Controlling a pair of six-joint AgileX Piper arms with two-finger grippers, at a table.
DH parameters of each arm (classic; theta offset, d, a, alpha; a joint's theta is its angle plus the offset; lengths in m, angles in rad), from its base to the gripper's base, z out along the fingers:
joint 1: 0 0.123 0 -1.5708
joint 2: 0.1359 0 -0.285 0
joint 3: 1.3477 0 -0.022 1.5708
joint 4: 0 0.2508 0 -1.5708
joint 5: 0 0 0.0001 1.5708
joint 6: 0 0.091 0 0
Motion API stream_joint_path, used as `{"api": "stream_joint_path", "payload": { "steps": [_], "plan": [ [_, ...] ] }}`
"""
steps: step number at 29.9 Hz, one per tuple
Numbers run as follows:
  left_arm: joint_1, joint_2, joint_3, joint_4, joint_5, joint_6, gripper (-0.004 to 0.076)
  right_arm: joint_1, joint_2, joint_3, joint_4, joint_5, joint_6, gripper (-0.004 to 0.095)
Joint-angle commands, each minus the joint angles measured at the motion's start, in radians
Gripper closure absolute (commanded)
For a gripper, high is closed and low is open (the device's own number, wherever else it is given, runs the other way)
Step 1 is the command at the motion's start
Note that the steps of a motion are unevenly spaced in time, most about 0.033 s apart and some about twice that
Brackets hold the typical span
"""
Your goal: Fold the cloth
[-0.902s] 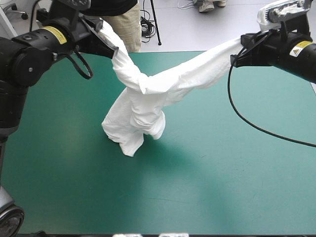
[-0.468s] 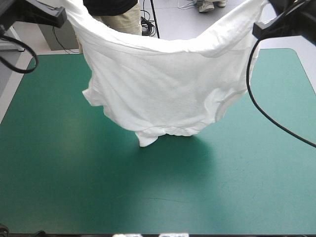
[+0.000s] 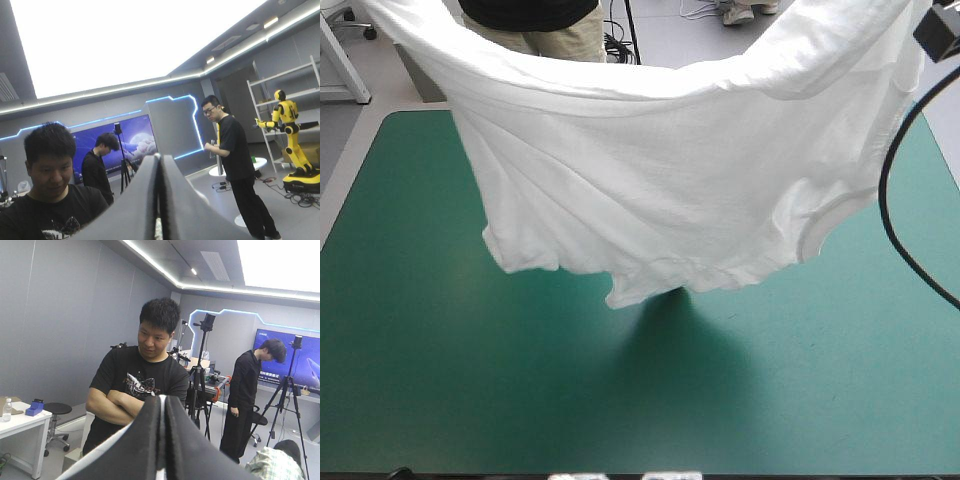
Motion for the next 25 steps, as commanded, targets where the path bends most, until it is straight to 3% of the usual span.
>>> {"api": "stream_joint_path", "payload": {
  "steps": [1,8,12,16,20,25],
  "plan": [
    [0.001,-0.027,-0.016,-0.015,-0.044,0.008,0.0733,-0.001,-0.015,-0.023,0.006,-0.059,-0.008,0.092],
    [0.001,-0.027,0.163,0.135,0.133,-0.087,0.0733,-0.001,0.017,0.049,-0.118,0.11,0.101,0.0921],
    [0.001,-0.022,0.366,0.219,0.186,-0.163,0.0733,-0.001,0.015,0.221,-0.142,0.134,0.127,0.0921],
    [0.001,0.002,0.6,0.276,0.181,-0.26,0.0733,-0.001,0.017,0.42,-0.131,0.131,0.127,0.0921],
    [0.027,0.061,0.816,0.301,0.107,-0.353,0.0733,-0.001,0.034,0.626,-0.131,0.087,0.127,0.0921],
    [0.093,0.184,0.923,0.295,0.027,-0.43,0.0733,-0.001,0.109,0.785,-0.129,-0.007,0.144,0.0921]
  ]
}}
